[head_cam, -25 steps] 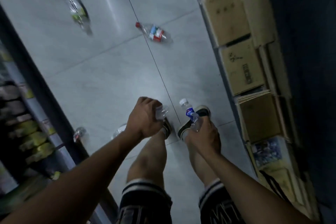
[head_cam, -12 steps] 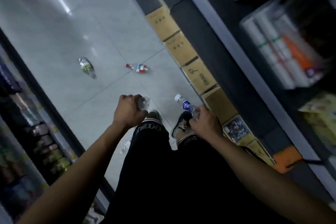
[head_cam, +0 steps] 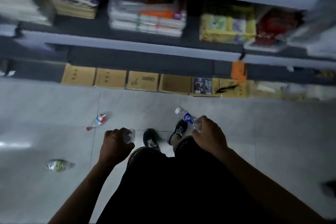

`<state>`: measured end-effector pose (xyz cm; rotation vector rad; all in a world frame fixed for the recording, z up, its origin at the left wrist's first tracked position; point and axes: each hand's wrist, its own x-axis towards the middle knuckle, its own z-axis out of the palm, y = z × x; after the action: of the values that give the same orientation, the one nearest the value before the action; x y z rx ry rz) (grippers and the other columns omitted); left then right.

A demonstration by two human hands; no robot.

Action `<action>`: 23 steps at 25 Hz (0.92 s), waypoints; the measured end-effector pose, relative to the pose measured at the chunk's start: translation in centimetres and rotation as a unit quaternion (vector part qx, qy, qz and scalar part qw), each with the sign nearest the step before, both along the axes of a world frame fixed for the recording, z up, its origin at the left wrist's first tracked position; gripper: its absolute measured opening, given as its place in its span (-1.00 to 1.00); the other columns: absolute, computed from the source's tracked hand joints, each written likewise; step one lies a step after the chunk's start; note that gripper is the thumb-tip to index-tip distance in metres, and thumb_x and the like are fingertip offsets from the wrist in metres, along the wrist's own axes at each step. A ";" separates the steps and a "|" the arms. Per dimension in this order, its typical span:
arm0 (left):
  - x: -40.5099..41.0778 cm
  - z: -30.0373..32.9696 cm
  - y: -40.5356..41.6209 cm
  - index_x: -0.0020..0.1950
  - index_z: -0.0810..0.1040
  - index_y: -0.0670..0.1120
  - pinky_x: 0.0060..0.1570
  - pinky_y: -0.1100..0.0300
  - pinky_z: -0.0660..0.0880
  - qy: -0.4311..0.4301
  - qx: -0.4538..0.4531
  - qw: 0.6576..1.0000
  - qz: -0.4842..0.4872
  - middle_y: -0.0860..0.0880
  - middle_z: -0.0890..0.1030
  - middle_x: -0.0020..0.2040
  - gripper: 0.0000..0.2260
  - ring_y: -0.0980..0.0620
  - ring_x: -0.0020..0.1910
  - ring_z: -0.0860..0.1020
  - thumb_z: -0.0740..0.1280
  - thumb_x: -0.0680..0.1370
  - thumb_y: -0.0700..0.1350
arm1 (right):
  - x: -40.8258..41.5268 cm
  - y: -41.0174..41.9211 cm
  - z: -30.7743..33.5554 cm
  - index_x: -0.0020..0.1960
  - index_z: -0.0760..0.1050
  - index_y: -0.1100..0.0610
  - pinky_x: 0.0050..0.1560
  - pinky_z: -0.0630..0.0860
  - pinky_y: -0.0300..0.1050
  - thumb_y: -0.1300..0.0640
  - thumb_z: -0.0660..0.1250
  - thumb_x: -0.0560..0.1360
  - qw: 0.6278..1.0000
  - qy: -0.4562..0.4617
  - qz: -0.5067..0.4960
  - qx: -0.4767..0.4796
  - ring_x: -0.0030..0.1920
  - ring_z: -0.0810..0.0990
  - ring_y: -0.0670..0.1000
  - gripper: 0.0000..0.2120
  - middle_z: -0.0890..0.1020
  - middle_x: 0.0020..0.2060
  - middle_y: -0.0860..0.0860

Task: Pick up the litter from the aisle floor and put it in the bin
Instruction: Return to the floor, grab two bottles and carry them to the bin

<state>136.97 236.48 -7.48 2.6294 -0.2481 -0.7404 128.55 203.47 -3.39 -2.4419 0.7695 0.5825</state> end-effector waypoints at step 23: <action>-8.2 2.4 -47.1 -0.03 0.64 -0.01 -0.08 0.05 0.59 -0.020 -0.013 0.714 -0.700 -0.01 0.69 -0.14 -0.63 -0.07 -0.11 0.67 0.40 0.21 0.07 | -34.4 -4.0 1.6 0.19 0.45 0.07 -0.09 0.46 -0.04 0.01 0.36 0.44 0.682 -0.030 -0.730 -0.031 0.06 0.62 0.21 -0.65 0.64 0.10 0.09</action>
<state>128.78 189.42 -5.09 1.9628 -2.3373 -0.9865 94.18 199.46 -1.77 -1.1109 2.2403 -0.1991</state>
